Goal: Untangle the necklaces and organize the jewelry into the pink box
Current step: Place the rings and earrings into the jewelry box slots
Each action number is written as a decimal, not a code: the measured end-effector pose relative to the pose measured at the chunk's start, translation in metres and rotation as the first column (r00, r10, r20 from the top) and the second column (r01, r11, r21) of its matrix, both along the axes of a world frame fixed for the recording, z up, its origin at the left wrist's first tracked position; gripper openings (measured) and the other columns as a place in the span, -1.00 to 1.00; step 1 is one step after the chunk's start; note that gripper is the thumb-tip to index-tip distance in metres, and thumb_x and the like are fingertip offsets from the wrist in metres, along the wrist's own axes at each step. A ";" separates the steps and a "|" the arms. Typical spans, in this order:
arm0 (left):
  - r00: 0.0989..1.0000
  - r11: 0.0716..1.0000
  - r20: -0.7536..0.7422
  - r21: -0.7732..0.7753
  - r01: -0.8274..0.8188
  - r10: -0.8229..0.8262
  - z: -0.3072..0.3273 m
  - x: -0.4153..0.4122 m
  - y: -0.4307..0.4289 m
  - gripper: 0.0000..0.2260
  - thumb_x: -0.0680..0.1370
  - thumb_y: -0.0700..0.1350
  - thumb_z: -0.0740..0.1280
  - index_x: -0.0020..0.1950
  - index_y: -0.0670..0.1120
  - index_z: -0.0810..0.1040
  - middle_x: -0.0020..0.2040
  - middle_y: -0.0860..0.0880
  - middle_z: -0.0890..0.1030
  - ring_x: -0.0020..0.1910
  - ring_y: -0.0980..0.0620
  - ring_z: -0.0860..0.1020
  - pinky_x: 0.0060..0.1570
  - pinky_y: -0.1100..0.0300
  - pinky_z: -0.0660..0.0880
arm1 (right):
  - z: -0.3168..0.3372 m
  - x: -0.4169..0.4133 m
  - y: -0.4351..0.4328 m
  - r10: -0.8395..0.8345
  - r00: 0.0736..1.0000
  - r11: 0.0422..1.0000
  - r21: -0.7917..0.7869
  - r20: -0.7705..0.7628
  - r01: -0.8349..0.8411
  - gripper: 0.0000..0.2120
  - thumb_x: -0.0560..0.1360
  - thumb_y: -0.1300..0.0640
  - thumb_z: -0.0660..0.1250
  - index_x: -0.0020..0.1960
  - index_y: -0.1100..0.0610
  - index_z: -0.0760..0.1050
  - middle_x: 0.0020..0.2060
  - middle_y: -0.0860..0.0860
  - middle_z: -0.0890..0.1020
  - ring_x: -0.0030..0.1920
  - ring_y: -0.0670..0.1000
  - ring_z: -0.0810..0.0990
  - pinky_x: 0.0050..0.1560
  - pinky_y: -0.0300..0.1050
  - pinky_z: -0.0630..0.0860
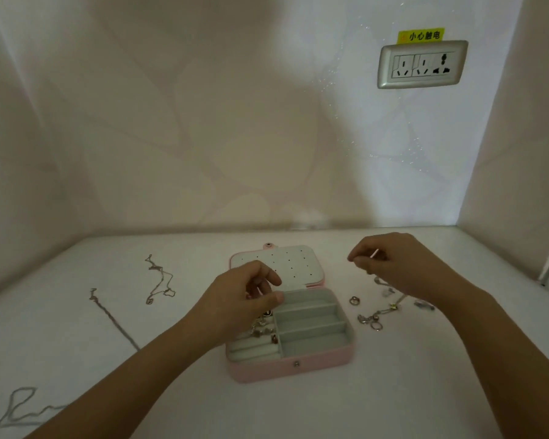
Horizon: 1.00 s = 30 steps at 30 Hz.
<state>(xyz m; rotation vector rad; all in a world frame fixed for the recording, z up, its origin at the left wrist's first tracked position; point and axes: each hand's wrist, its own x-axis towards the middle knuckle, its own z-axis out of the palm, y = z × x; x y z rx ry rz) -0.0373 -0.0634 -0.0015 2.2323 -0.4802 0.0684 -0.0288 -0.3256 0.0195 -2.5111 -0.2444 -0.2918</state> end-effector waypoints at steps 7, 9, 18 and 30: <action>0.967 0.887 0.020 0.405 0.224 -0.254 0.025 0.033 -0.044 -0.80 0.57 0.07 0.27 0.18 0.20 0.52 0.14 0.31 0.46 0.08 0.45 0.32 0.07 0.49 0.22 | -0.009 0.010 -0.050 -0.250 0.956 0.934 -0.296 -0.151 0.198 -0.70 0.53 0.34 0.21 0.08 0.05 0.61 0.03 -0.03 0.60 -0.09 -0.11 0.50 -0.15 -0.38 0.35; 0.955 0.852 0.016 0.457 0.255 -0.295 0.027 0.047 -0.058 -0.79 0.57 0.05 0.28 0.20 0.20 0.53 0.21 0.24 0.49 0.18 0.31 0.39 0.19 0.30 0.26 | -0.009 0.009 -0.054 -0.280 0.939 0.917 -0.345 -0.197 0.201 -0.65 0.51 0.38 0.18 0.11 0.06 0.60 0.03 -0.02 0.59 -0.06 -0.10 0.48 -0.16 -0.36 0.36; 0.907 0.636 -0.087 0.685 0.356 -0.413 0.023 0.067 -0.112 -0.74 0.61 -0.09 0.23 0.28 0.00 0.55 0.29 0.07 0.52 0.22 0.14 0.44 0.05 0.39 0.22 | 0.000 0.002 -0.037 -0.013 0.908 0.989 -0.142 -0.418 -0.051 -0.89 0.35 0.12 0.52 -0.15 -0.02 0.65 -0.24 -0.06 0.67 -0.44 -0.24 0.51 -0.37 -0.34 0.41; 0.904 0.663 -0.199 0.624 0.414 -0.378 0.018 0.070 -0.109 -0.76 0.59 -0.07 0.24 0.18 -0.01 0.63 0.14 0.10 0.63 -0.03 0.25 0.55 0.02 0.36 0.44 | -0.010 0.005 -0.027 0.055 0.908 0.996 -0.043 -0.416 -0.080 -0.91 0.34 0.17 0.49 -0.30 0.01 0.67 -0.42 -0.02 0.63 -0.46 -0.12 0.46 -0.33 -0.17 0.43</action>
